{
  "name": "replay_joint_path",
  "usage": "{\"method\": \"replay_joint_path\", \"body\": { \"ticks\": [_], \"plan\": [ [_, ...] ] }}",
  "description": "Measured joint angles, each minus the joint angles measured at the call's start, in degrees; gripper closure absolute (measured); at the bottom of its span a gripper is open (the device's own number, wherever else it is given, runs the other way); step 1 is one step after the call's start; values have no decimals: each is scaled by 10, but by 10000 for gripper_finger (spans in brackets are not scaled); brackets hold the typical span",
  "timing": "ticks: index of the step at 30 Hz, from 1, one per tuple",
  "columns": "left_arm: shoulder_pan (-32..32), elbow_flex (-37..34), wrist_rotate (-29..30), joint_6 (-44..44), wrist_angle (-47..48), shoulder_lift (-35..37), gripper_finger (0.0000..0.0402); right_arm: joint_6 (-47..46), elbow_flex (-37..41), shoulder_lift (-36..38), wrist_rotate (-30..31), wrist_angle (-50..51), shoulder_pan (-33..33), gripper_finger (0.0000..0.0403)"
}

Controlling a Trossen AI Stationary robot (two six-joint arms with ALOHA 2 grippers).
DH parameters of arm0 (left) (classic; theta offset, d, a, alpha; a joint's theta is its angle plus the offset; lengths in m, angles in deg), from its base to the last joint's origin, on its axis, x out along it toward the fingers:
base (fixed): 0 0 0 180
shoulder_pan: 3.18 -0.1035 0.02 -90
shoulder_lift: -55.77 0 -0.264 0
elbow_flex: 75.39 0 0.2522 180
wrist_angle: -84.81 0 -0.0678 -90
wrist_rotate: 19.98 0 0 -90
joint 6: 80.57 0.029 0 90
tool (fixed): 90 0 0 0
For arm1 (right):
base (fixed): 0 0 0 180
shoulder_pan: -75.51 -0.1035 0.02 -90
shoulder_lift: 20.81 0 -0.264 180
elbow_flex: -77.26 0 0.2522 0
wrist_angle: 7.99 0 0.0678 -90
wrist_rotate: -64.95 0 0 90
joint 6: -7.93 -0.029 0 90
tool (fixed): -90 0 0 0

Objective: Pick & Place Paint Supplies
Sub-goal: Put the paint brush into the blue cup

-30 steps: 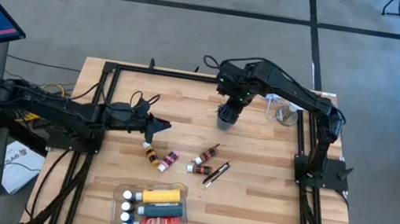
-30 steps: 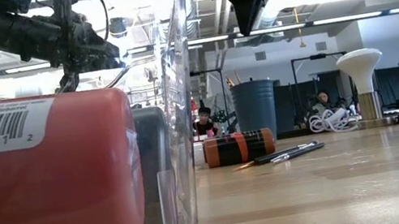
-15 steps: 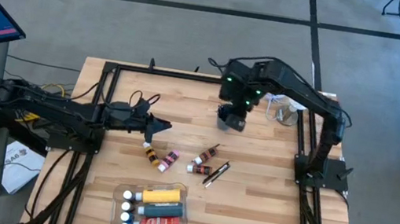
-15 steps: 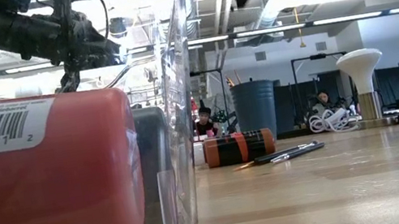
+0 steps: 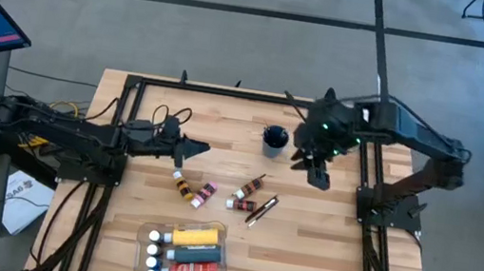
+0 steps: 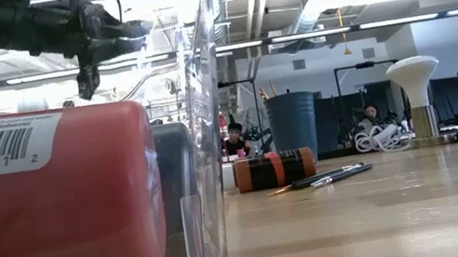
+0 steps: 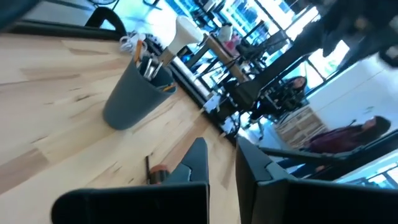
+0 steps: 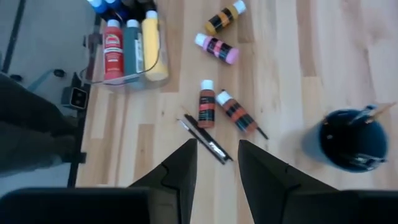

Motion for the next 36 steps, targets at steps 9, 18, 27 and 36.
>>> {"method": "replay_joint_path", "body": {
  "ticks": [9,18,27,36],
  "plan": [
    [0,66,22,-4,-6,-31,401,-115,319,205,2,-241,-34,292],
    [18,181,23,8,-6,-191,401,-152,512,304,2,-389,-44,292],
    [40,279,-65,27,-8,-362,401,-160,646,281,-4,-474,-41,292],
    [50,310,-79,23,-142,-390,399,-170,657,258,-45,-515,-52,292]
  ]
}}
